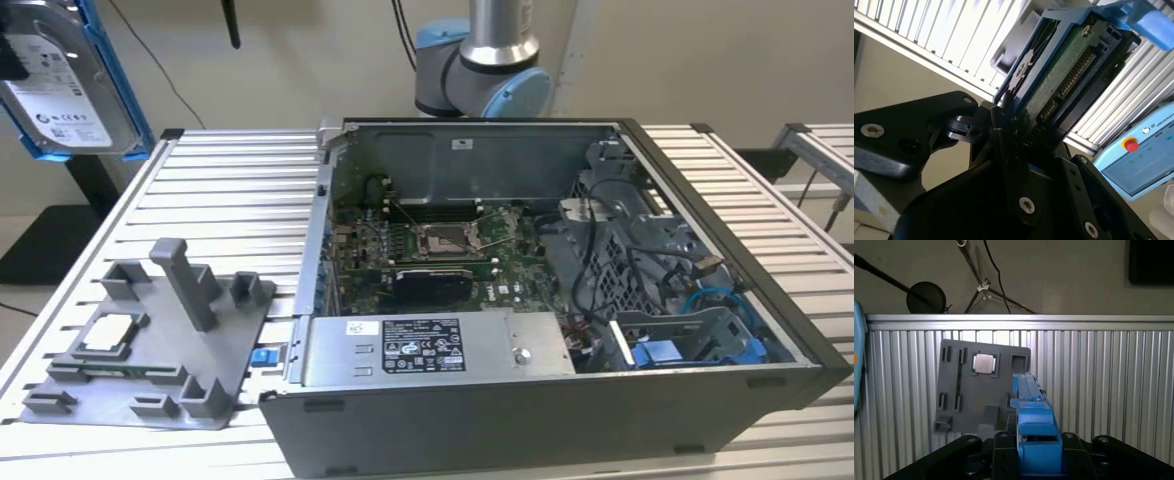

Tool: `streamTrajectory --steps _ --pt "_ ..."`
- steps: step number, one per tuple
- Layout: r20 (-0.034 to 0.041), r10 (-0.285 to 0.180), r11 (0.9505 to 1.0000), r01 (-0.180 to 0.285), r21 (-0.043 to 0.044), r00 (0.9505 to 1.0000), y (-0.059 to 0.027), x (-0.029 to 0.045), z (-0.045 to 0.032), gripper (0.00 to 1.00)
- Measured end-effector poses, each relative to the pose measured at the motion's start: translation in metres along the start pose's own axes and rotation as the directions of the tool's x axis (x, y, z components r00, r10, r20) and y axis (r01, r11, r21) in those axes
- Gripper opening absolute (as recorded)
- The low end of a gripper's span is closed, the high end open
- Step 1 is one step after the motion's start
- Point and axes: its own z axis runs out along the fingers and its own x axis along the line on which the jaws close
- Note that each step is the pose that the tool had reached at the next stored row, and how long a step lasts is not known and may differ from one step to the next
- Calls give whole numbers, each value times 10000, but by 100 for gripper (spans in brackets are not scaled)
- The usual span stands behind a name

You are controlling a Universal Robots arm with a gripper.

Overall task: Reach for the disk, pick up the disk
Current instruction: 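Pick up the disk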

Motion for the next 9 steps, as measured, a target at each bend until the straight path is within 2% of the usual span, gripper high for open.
streamTrajectory --steps 9 --pt "0 0 10000 0 0 10000 -256 -5 2 0"
